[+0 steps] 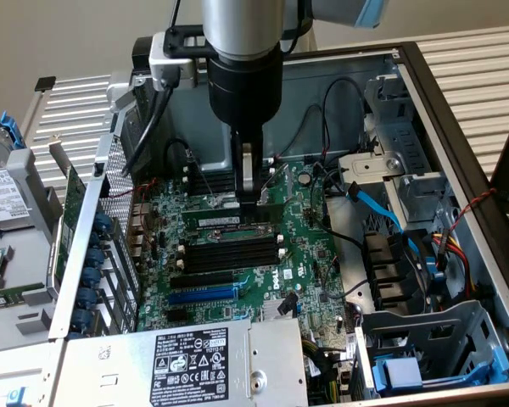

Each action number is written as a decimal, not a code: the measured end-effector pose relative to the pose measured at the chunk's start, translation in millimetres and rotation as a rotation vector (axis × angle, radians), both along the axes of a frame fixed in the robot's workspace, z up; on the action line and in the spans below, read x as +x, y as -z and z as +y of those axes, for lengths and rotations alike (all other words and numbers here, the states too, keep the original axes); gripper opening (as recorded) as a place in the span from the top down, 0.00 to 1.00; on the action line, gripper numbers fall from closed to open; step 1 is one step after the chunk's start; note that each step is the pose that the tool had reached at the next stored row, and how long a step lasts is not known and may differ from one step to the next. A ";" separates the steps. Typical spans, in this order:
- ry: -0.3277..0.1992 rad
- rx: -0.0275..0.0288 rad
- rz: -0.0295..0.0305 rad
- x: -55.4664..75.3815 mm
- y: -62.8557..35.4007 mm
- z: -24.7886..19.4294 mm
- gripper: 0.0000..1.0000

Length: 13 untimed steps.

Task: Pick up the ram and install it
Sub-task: 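Insert the ram into the slot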

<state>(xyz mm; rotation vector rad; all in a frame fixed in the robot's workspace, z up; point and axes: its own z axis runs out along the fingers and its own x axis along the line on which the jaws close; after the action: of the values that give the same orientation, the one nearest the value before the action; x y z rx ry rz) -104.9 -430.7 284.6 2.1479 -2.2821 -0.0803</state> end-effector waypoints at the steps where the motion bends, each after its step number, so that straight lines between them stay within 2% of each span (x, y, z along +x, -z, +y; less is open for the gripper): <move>1: 0.000 0.0000 0.0000 -0.3 1.8 0.0 0.88; 8: -0.001 0.0013 -0.0001 -1.8 14.6 0.2 0.88; 13: -0.001 0.0044 0.0000 -2.2 23.5 0.4 0.88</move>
<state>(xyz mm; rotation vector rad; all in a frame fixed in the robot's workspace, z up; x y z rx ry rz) -107.1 -430.3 261.1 2.1513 -2.2828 -0.0853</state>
